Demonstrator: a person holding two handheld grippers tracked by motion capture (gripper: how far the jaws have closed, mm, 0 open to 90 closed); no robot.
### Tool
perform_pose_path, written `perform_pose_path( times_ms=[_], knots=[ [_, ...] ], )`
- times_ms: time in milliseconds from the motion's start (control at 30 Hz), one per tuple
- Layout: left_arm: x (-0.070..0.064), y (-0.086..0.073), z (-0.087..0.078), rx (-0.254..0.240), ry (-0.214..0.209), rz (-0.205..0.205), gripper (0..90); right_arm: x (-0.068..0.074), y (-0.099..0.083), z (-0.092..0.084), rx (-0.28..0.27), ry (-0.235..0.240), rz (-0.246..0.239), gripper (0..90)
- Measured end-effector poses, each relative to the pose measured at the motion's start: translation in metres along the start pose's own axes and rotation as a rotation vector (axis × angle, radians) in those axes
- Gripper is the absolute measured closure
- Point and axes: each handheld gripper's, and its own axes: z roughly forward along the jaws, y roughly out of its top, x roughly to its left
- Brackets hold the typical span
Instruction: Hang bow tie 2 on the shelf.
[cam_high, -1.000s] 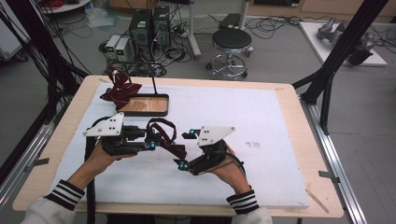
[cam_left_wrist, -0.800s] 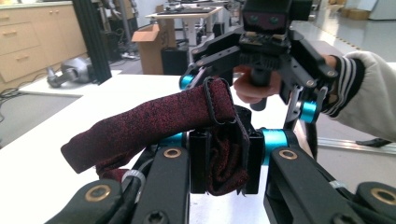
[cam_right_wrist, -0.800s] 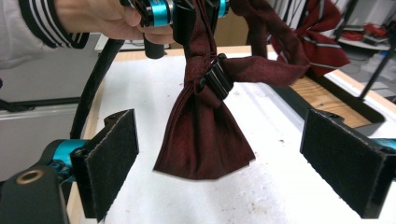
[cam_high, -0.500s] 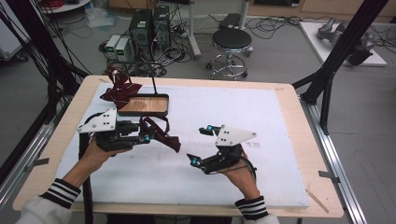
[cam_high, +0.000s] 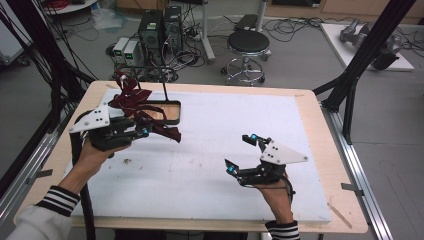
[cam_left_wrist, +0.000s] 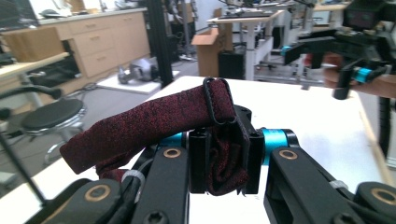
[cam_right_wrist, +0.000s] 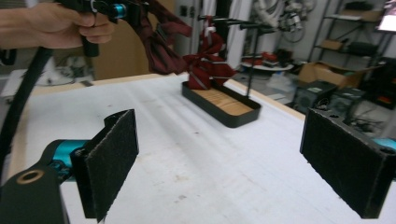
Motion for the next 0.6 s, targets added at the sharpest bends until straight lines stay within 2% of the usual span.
perform_pose_path(
  times_ms=[33, 67, 100, 133, 167, 200, 233, 333, 433, 600],
  knots=[
    [0.004, 0.002, -0.001, 0.0, 0.029, 0.003, 78.2, -0.001, -0.002, -0.003, -0.007, -0.014, 0.004, 10.9],
    [0.004, 0.002, -0.001, 0.0, 0.029, 0.003, 78.2, -0.001, -0.002, -0.003, -0.007, -0.014, 0.004, 10.9],
    [0.009, 0.002, -0.003, 0.001, 0.055, 0.003, 78.1, -0.004, -0.006, -0.009, -0.019, -0.042, 0.02, 10.9],
    [0.009, 0.002, -0.003, 0.001, 0.055, 0.003, 78.1, -0.004, -0.006, -0.009, -0.019, -0.042, 0.02, 10.9],
    [0.012, 0.002, -0.003, 0.0, 0.074, -0.005, 78.1, -0.006, -0.011, -0.015, -0.027, -0.077, 0.034, 10.9],
    [0.012, 0.002, -0.003, 0.0, 0.074, -0.005, 78.1, -0.007, -0.013, -0.017, -0.034, -0.084, 0.039, 10.9],
    [0.015, 0.002, -0.003, 0.008, 0.099, -0.01, 78.1, -0.009, -0.015, -0.02, -0.041, -0.097, 0.043, 10.9],
    [0.019, 0.002, -0.003, 0.009, 0.113, -0.017, 78.1, -0.011, -0.02, -0.026, -0.054, -0.13, 0.055, 10.9],
    [0.028, 0.004, -0.004, 0.009, 0.153, -0.023, 78.1, -0.013, -0.026, -0.032, -0.048, -0.156, 0.072, 10.9],
    [0.036, 0.009, -0.005, 0.012, 0.189, -0.015, 78.0, -0.015, -0.035, -0.036, -0.054, -0.192, 0.072, 10.9]
  ],
)
